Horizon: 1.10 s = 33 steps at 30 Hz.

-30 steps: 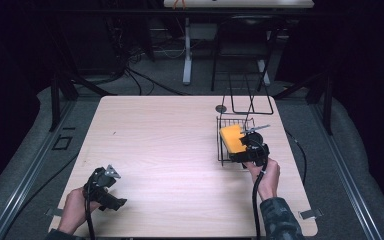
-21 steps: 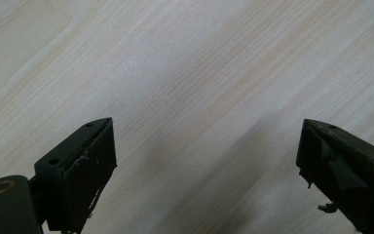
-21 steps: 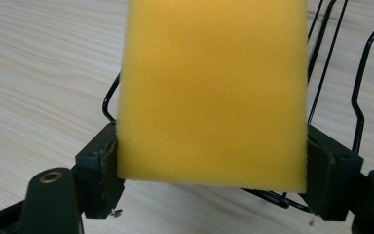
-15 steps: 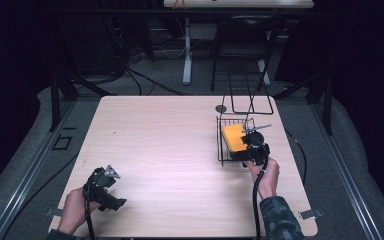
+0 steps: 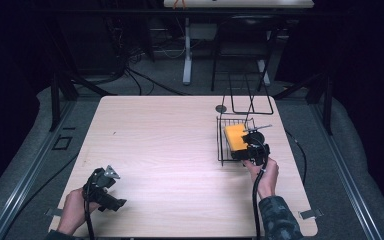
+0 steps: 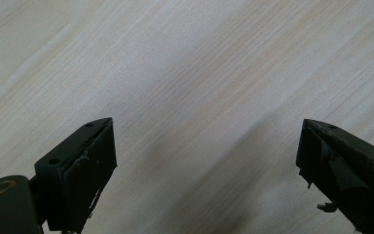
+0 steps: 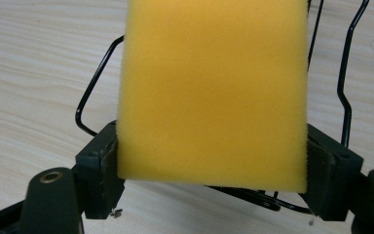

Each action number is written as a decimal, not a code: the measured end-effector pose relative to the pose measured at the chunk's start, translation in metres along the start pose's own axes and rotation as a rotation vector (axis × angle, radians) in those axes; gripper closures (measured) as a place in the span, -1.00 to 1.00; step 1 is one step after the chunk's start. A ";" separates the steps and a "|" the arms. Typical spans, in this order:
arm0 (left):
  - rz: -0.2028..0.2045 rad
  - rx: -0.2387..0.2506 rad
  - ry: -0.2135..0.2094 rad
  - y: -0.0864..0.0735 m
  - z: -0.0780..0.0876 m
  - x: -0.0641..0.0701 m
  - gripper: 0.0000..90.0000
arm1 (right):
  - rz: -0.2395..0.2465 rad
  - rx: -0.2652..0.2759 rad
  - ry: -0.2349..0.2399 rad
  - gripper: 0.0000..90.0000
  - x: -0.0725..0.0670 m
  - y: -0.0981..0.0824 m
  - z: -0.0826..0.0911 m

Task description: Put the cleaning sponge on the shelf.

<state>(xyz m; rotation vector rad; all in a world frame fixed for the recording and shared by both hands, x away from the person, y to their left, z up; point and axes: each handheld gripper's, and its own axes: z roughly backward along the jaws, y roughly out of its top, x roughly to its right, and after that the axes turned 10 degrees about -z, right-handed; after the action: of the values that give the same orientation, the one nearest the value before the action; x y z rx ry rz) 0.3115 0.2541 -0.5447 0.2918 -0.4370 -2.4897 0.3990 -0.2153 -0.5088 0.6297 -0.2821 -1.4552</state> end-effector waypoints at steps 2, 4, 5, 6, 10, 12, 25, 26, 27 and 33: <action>0.000 0.003 0.002 0.000 0.001 0.000 -0.83 | -0.007 -0.004 0.001 -0.50 0.001 0.000 -0.002; -0.004 0.002 0.001 0.000 0.000 0.000 -0.83 | -0.017 -0.009 -0.001 -0.50 0.000 0.000 -0.004; -0.004 0.000 0.001 0.000 0.000 0.001 -0.83 | -0.019 -0.008 -0.001 -0.50 -0.001 0.000 -0.006; -0.003 0.001 0.003 0.001 0.000 0.001 -0.83 | -0.020 -0.008 -0.005 -0.50 -0.001 0.000 -0.006; -0.003 0.000 0.002 0.000 0.000 0.001 -0.83 | -0.036 -0.008 -0.023 -0.50 -0.003 0.000 -0.010; -0.004 0.000 0.000 0.000 0.000 0.001 -0.83 | -0.041 -0.017 -0.028 -0.50 -0.001 0.000 -0.012; -0.008 0.003 -0.005 0.000 0.000 0.001 -0.83 | -0.060 -0.050 -0.068 -0.52 0.001 -0.002 -0.022; -0.006 0.004 -0.007 0.000 0.000 0.002 -0.83 | -0.062 -0.052 -0.063 -0.52 0.002 -0.002 -0.021; -0.006 0.004 -0.007 0.000 0.000 0.002 -0.83 | -0.064 -0.054 -0.060 -0.53 0.002 -0.002 -0.021; -0.014 -0.006 -0.008 0.001 -0.001 0.002 -0.83 | -0.075 -0.055 -0.055 -0.72 0.005 -0.002 -0.020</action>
<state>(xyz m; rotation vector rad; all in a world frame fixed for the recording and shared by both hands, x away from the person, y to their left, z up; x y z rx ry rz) 0.3107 0.2523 -0.5451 0.2838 -0.4326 -2.5064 0.4087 -0.2152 -0.5264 0.5611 -0.2631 -1.5486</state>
